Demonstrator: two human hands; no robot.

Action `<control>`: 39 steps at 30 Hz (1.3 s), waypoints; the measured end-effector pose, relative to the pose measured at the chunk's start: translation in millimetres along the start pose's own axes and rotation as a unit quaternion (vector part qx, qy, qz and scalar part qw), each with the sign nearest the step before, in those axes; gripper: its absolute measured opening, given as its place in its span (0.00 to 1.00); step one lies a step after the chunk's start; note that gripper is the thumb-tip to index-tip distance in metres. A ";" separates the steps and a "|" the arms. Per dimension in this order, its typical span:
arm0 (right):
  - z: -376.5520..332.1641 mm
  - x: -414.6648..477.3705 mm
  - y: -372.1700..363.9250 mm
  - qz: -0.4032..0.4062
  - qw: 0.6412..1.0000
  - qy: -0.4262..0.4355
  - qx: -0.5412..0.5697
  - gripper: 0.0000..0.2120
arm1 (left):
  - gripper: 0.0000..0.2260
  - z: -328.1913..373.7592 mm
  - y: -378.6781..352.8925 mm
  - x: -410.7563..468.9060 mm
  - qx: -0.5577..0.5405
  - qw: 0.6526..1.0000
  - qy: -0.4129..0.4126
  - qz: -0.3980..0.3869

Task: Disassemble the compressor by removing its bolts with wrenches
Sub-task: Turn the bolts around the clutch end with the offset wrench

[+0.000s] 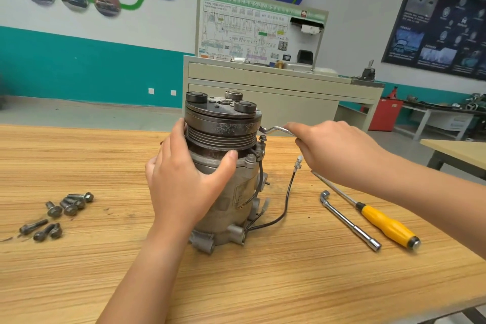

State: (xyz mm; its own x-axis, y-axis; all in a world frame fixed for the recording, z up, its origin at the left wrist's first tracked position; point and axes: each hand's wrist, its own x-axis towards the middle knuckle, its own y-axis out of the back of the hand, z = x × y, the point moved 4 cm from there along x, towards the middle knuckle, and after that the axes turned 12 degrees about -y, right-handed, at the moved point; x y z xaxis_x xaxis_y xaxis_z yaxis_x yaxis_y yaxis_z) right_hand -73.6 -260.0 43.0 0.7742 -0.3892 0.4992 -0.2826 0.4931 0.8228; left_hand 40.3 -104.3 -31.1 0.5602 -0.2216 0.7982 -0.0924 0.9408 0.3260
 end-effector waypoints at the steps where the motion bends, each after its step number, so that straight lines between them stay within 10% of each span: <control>1: -1.3 0.9 -0.8 -0.004 1.000 0.000 -0.024 0.19 | 0.44 -0.1 -0.1 0.0 -0.001 1.000 -0.001 -0.001; 15: -15.4 7.8 4.2 -0.028 0.970 0.098 -0.222 0.26 | 0.44 0.2 -1.6 0.7 0.006 1.000 0.001 -0.003; 32: 7.9 15.1 -12.0 -0.072 0.984 0.087 -0.137 0.28 | 0.44 1.0 0.2 0.1 0.002 1.000 -0.007 -0.006; 39: 9.8 53.6 -34.1 0.026 0.986 0.125 -0.109 0.20 | 0.45 2.1 0.3 0.5 0.009 1.000 -0.007 -0.006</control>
State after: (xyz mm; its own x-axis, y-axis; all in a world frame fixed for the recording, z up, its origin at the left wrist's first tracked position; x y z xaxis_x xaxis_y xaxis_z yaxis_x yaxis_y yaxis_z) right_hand -28.0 -305.4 44.3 0.8853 -0.1684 0.4334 -0.2177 0.6736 0.7064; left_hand 38.9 -104.6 -29.6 0.5503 -0.2358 0.8010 -0.1011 0.9334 0.3443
